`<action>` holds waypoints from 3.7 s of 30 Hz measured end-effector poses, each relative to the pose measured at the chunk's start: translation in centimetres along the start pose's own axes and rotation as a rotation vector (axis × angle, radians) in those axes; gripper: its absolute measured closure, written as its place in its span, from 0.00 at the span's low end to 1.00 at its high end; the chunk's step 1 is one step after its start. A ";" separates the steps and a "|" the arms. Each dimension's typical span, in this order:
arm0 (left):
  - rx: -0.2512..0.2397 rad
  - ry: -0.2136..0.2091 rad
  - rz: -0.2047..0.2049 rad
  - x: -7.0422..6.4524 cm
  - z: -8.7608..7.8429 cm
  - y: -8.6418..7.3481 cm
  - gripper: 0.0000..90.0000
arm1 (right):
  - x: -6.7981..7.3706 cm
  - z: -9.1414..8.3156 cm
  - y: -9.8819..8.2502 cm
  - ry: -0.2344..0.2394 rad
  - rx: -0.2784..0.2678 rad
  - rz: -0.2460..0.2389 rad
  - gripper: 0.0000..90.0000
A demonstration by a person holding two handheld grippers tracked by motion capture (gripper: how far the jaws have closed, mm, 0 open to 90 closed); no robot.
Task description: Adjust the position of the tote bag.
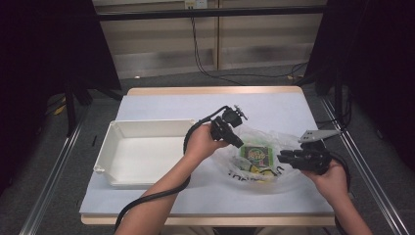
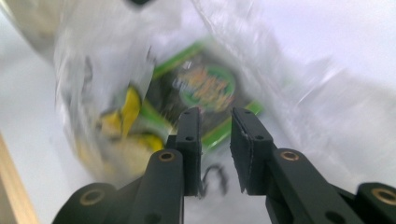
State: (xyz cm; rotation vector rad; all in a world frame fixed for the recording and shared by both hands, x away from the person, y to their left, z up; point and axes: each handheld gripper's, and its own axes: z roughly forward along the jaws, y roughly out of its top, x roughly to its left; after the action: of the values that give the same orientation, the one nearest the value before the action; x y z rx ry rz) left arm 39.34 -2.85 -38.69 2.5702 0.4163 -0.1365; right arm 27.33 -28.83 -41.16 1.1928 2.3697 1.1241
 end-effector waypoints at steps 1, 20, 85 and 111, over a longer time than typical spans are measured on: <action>-0.002 -0.002 -0.002 0.0 0.0 0.0 0.92 | -0.3 -0.1 0.5 -0.025 -0.007 -0.011 0.81; 0.041 0.020 -0.028 0.8 1.0 -0.1 0.92 | -6.3 5.7 1.2 -0.148 0.084 0.078 0.75; 0.105 0.044 -0.045 2.1 2.1 -0.1 1.00 | -6.4 6.4 1.6 -0.101 0.067 0.087 0.73; 0.098 0.042 -0.064 1.3 2.7 0.2 1.00 | -0.5 5.5 -2.0 0.013 0.091 0.028 0.68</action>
State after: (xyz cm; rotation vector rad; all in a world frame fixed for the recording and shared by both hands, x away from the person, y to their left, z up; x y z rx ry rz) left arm 40.58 -4.01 -41.13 2.6606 0.5199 -0.1291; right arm 29.39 -27.05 -46.33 1.2557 2.4446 1.0461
